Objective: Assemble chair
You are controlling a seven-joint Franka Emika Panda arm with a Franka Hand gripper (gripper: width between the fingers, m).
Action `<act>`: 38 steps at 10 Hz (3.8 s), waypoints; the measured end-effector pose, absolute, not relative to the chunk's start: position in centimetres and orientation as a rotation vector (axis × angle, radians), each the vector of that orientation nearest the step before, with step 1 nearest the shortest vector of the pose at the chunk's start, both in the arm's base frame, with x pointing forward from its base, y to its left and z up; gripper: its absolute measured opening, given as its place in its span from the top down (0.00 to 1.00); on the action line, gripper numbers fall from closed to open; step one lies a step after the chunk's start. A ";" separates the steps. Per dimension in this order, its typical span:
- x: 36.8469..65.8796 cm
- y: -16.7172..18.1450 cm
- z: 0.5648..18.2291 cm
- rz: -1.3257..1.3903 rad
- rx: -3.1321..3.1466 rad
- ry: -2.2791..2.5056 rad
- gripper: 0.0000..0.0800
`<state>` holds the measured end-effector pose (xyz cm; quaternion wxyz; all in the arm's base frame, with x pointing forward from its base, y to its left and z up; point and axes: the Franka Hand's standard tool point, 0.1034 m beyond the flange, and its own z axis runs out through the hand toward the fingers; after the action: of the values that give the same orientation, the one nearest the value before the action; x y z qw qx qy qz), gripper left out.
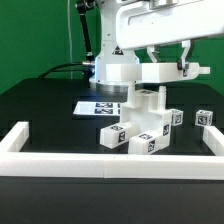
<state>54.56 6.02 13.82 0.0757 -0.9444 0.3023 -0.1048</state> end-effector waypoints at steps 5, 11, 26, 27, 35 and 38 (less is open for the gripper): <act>54.6 6.0 13.8 -0.313 -2.833 0.907 0.63; 54.3 6.1 16.1 -0.249 -2.804 0.912 0.63; 53.0 4.3 13.7 -0.204 -2.816 0.941 0.63; 53.1 4.5 13.6 -0.211 -2.818 0.937 0.63; 54.5 3.9 13.6 -0.349 -2.822 0.930 0.63; 54.5 3.9 13.6 -0.349 -2.822 0.930 0.63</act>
Offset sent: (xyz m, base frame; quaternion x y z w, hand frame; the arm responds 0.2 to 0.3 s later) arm 0.0000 0.0000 0.0000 0.0000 0.0000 0.0000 1.0000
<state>54.48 3.88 13.57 0.0751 -0.9406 0.3100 -0.1165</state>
